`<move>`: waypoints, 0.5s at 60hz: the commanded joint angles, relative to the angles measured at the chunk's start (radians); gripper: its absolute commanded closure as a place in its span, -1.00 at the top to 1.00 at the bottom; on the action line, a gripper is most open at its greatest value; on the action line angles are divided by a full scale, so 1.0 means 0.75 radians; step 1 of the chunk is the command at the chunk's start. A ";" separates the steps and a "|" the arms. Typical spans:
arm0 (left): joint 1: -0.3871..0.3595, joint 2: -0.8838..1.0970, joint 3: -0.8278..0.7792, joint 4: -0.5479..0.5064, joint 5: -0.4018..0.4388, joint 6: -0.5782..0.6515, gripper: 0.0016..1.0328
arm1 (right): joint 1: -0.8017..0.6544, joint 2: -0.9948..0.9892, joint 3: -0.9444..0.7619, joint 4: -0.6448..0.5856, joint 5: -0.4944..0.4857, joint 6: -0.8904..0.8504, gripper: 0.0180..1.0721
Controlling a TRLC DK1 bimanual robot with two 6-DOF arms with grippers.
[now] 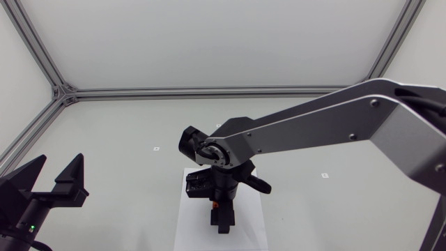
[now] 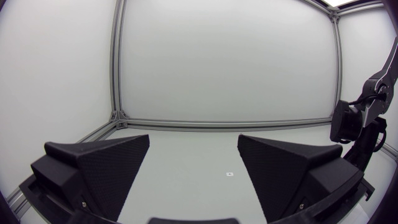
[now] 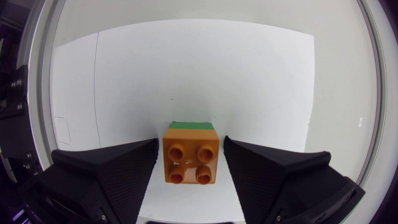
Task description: Pick up the orange 2x2 brick with the right arm and stack it on top of the green 2x2 brick in the center
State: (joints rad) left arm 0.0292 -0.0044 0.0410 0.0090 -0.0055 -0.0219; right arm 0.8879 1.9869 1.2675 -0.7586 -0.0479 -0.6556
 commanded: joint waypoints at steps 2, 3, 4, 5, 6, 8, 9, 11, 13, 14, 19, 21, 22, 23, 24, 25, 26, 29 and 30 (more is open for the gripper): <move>0.002 -0.011 -0.055 -0.020 0.005 0.017 0.92 | -0.018 -0.027 -0.029 -0.017 0.009 -0.014 0.91; 0.002 -0.011 -0.055 -0.020 0.005 0.017 0.92 | -0.020 -0.035 -0.023 -0.024 0.009 -0.014 0.91; 0.002 -0.011 -0.055 -0.018 0.005 0.017 0.92 | -0.020 -0.039 -0.021 -0.026 0.009 -0.014 0.91; 0.002 -0.011 -0.055 -0.020 0.005 0.017 0.92 | -0.020 -0.048 -0.019 -0.028 0.009 -0.014 0.91; 0.002 -0.011 -0.055 -0.020 0.005 0.017 0.92 | -0.020 -0.056 -0.015 -0.030 0.009 -0.012 0.91; 0.002 -0.011 -0.055 -0.020 0.005 0.017 0.92 | -0.024 -0.068 -0.007 -0.046 0.009 -0.012 0.91; 0.002 -0.011 -0.055 -0.020 0.005 0.017 0.92 | -0.024 -0.076 -0.003 -0.054 0.009 -0.012 0.91; 0.002 -0.011 -0.055 -0.018 0.005 0.017 0.92 | -0.026 -0.103 0.008 -0.073 0.009 -0.009 0.91; 0.002 -0.011 -0.055 -0.020 0.005 0.017 0.92 | -0.026 -0.129 0.016 -0.097 0.009 -0.005 0.91; 0.002 -0.011 -0.055 -0.020 0.005 0.017 0.92 | -0.026 -0.142 0.020 -0.105 0.009 -0.001 0.91; 0.002 -0.011 -0.055 -0.020 0.005 0.017 0.92 | -0.028 -0.246 0.042 -0.165 0.005 0.013 0.91; 0.002 -0.011 -0.055 -0.018 0.005 0.017 0.92 | -0.028 -0.297 0.053 -0.193 0.000 0.025 0.91; 0.002 -0.011 -0.055 -0.020 0.005 0.017 0.92 | -0.026 -0.320 0.055 -0.206 0.000 0.033 0.91; 0.002 -0.011 -0.055 -0.018 0.005 0.017 0.92 | -0.026 -0.346 0.057 -0.216 -0.002 0.042 0.91; 0.002 -0.011 -0.055 -0.020 0.005 0.017 0.92 | -0.022 -0.385 0.057 -0.228 -0.002 0.050 0.91; 0.002 -0.011 -0.055 -0.020 0.005 0.017 0.92 | -0.020 -0.410 0.057 -0.234 -0.004 0.054 0.91; 0.002 -0.011 -0.055 -0.018 0.005 0.017 0.92 | -0.020 -0.432 0.055 -0.238 -0.004 0.058 0.91; 0.002 -0.011 -0.055 -0.018 0.005 0.017 0.92 | -0.018 -0.522 0.047 -0.242 -0.006 0.087 0.91; 0.002 -0.011 -0.055 -0.018 0.005 0.017 0.92 | -0.018 -0.534 0.047 -0.244 -0.006 0.091 0.91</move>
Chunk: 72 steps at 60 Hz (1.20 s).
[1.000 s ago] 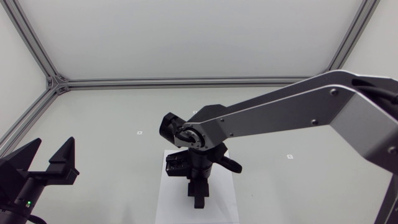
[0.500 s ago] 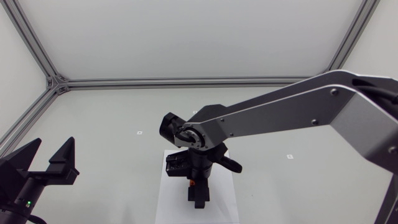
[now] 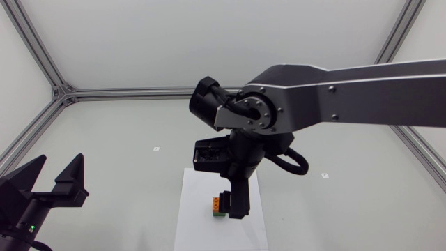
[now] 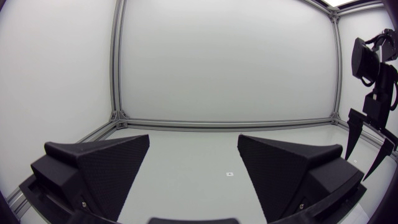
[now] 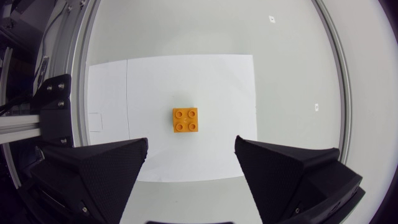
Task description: Pick up the orange 2x2 brick with the right arm and stack it on top of the green 2x2 brick in the center
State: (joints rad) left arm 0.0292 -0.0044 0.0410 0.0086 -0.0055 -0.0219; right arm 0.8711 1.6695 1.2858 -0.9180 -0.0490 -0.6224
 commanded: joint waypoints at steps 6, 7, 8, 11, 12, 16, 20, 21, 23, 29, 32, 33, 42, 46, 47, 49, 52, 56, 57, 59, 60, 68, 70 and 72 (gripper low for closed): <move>0.002 -0.011 -0.055 -0.020 0.005 0.017 0.92 | -0.012 -0.287 -0.013 -0.048 -0.010 0.112 0.91; 0.002 -0.011 -0.055 -0.020 0.005 0.017 0.92 | -0.020 -0.316 -0.023 -0.046 -0.010 0.122 0.91; 0.002 -0.011 -0.055 -0.020 0.005 0.017 0.92 | -0.030 -0.344 -0.033 -0.044 -0.010 0.130 0.91; 0.002 -0.011 -0.055 -0.020 0.005 0.017 0.92 | -0.055 -0.408 -0.058 -0.040 -0.012 0.155 0.91; 0.002 -0.011 -0.055 -0.020 0.005 0.017 0.92 | -0.063 -0.432 -0.062 -0.044 -0.014 0.165 0.91; 0.002 -0.011 -0.055 -0.020 0.005 0.017 0.92 | -0.100 -0.551 -0.123 -0.034 -0.027 0.188 0.91; 0.002 -0.011 -0.055 -0.020 0.007 0.017 0.92 | -0.141 -0.629 -0.174 -0.024 -0.029 0.212 0.91; 0.002 -0.011 -0.055 -0.018 0.005 0.017 0.92 | -0.159 -0.665 -0.197 -0.017 -0.031 0.216 0.91; 0.002 -0.011 -0.055 -0.018 0.005 0.017 0.92 | -0.182 -0.715 -0.229 -0.009 -0.033 0.218 0.91; 0.002 -0.011 -0.055 -0.018 0.005 0.017 0.92 | -0.280 -0.854 -0.330 0.034 -0.031 0.222 0.91; 0.002 -0.011 -0.055 -0.020 0.005 0.017 0.92 | -0.354 -0.948 -0.391 0.046 -0.029 0.241 0.91; 0.002 -0.011 -0.055 -0.018 0.005 0.017 0.92 | -0.372 -0.966 -0.405 0.046 -0.029 0.249 0.91; 0.002 -0.011 -0.055 -0.020 0.005 0.017 0.92 | -0.527 -1.126 -0.555 0.064 -0.016 0.310 0.91; 0.002 -0.011 -0.055 -0.018 0.005 0.017 0.92 | -0.566 -1.207 -0.630 0.068 0.012 0.312 0.91; 0.002 -0.011 -0.055 -0.018 0.005 0.017 0.92 | -0.577 -1.234 -0.655 0.079 0.022 0.310 0.91; 0.002 -0.011 -0.055 -0.018 0.005 0.017 0.92 | -0.599 -1.287 -0.694 0.081 0.037 0.298 0.91; 0.002 -0.011 -0.055 -0.020 0.007 0.017 0.92 | -0.634 -1.353 -0.751 0.103 0.074 0.288 0.91; 0.002 -0.011 -0.055 -0.020 0.005 0.017 0.92 | -0.691 -1.461 -0.829 0.154 0.133 0.274 0.91; 0.002 -0.011 -0.055 -0.020 0.005 0.017 0.92 | -0.703 -1.484 -0.841 0.156 0.137 0.269 0.91; 0.002 -0.011 -0.055 -0.020 0.005 0.017 0.92 | -0.744 -1.565 -0.884 0.173 0.139 0.257 0.91; 0.002 -0.011 -0.055 -0.018 0.005 0.017 0.92 | -0.750 -1.588 -0.896 0.179 0.139 0.257 0.91; 0.002 -0.011 -0.055 -0.018 0.005 0.017 0.92 | -0.853 -1.782 -1.035 0.275 0.149 0.306 0.91; 0.002 -0.011 -0.055 -0.020 0.005 0.017 0.92 | -0.887 -1.833 -1.086 0.322 0.145 0.349 0.91; 0.002 -0.011 -0.055 -0.020 0.005 0.017 0.92 | -0.918 -1.878 -1.129 0.381 0.143 0.349 0.91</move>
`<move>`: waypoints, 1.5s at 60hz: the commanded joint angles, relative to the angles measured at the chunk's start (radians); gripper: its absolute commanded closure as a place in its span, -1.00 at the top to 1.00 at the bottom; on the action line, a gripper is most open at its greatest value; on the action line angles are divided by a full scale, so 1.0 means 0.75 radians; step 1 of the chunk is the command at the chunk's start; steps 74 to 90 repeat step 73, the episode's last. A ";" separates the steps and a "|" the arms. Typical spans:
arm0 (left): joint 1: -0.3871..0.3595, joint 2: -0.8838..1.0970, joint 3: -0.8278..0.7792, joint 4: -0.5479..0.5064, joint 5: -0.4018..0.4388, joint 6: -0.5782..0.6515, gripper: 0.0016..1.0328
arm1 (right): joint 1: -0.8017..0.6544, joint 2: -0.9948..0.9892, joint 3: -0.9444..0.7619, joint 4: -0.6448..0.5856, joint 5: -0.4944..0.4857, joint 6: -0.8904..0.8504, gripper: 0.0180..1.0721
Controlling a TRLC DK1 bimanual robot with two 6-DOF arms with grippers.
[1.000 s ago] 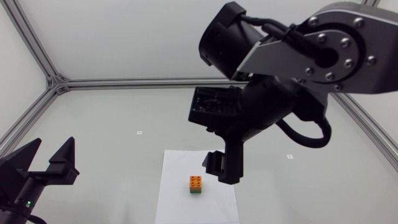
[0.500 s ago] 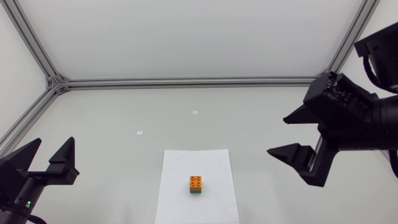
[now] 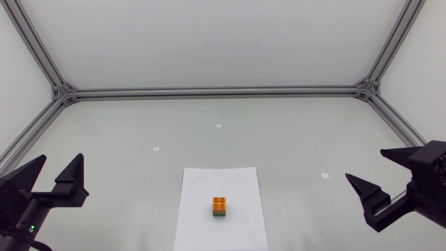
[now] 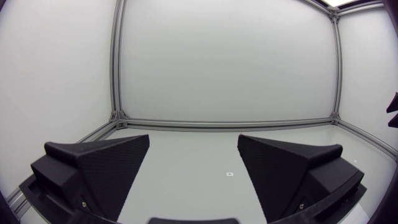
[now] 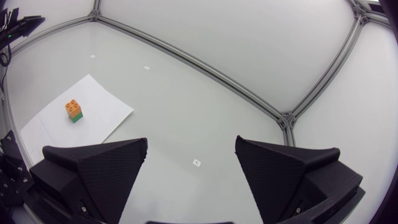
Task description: Pick up the orange 2x2 brick with the right arm and stack it on top of the green 2x2 brick in the center
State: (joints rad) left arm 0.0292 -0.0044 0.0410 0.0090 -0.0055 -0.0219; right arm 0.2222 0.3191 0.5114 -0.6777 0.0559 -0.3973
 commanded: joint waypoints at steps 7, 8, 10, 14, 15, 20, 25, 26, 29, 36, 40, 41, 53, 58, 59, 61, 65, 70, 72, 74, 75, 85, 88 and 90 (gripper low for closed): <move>0.002 -0.011 -0.055 -0.020 0.005 0.017 0.92 | -0.157 -0.207 -0.244 0.261 -0.055 0.066 0.91; 0.002 -0.011 -0.055 -0.020 0.005 0.017 0.92 | -0.159 -0.209 -0.250 0.269 -0.055 0.072 0.91; 0.002 -0.011 -0.055 -0.020 0.005 0.017 0.92 | -0.164 -0.217 -0.265 0.291 -0.056 0.088 0.91; 0.002 -0.011 -0.055 -0.020 0.005 0.017 0.92 | -0.174 -0.233 -0.297 0.339 -0.057 0.122 0.91; 0.002 -0.011 -0.055 -0.020 0.005 0.017 0.92 | -0.177 -0.238 -0.306 0.352 -0.057 0.132 0.91; 0.002 -0.011 -0.055 -0.020 0.005 0.017 0.92 | -0.189 -0.258 -0.346 0.411 -0.059 0.174 0.91; 0.002 -0.011 -0.055 -0.020 0.005 0.017 0.92 | -0.204 -0.280 -0.391 0.476 -0.061 0.221 0.91; 0.002 -0.011 -0.055 -0.020 0.005 0.017 0.92 | -0.206 -0.284 -0.399 0.488 -0.062 0.230 0.91; 0.002 -0.011 -0.055 -0.020 0.005 0.017 0.92 | -0.216 -0.299 -0.429 0.532 -0.063 0.262 0.91; 0.002 -0.011 -0.055 -0.020 0.005 0.017 0.92 | -0.233 -0.327 -0.484 0.614 -0.066 0.321 0.91; 0.002 -0.011 -0.055 -0.020 0.005 0.017 0.92 | -0.245 -0.345 -0.521 0.668 -0.067 0.360 0.91; 0.002 -0.011 -0.055 -0.018 0.005 0.017 0.92 | -0.248 -0.349 -0.529 0.679 -0.068 0.368 0.91; 0.002 -0.011 -0.055 -0.020 0.005 0.017 0.92 | -0.280 -0.401 -0.632 0.830 -0.072 0.477 0.91; 0.002 -0.011 -0.055 -0.018 0.005 0.017 0.92 | -0.294 -0.421 -0.674 0.891 -0.074 0.521 0.91; 0.002 -0.011 -0.055 -0.020 0.005 0.017 0.92 | -0.296 -0.425 -0.682 0.904 -0.075 0.530 0.91; 0.002 -0.011 -0.055 -0.018 0.005 0.017 0.92 | -0.296 -0.425 -0.682 0.904 -0.075 0.530 0.91; 0.002 -0.011 -0.055 -0.020 0.005 0.017 0.92 | -0.296 -0.425 -0.682 0.904 -0.075 0.530 0.91; 0.002 -0.011 -0.055 -0.020 0.005 0.017 0.92 | -0.296 -0.425 -0.682 0.904 -0.075 0.530 0.91; 0.002 -0.011 -0.055 -0.020 0.005 0.017 0.92 | -0.296 -0.425 -0.682 0.904 -0.075 0.530 0.91; 0.002 -0.011 -0.055 -0.020 0.005 0.017 0.92 | -0.296 -0.425 -0.682 0.904 -0.075 0.530 0.91; 0.002 -0.011 -0.055 -0.020 0.005 0.017 0.92 | -0.296 -0.425 -0.682 0.904 -0.075 0.530 0.91; 0.002 -0.011 -0.055 -0.020 0.005 0.017 0.92 | -0.296 -0.425 -0.682 0.904 -0.075 0.530 0.91; 0.002 -0.011 -0.055 -0.020 0.005 0.017 0.92 | -0.296 -0.425 -0.682 0.904 -0.075 0.530 0.91; 0.002 -0.011 -0.055 -0.020 0.005 0.017 0.92 | -0.296 -0.425 -0.682 0.904 -0.075 0.530 0.91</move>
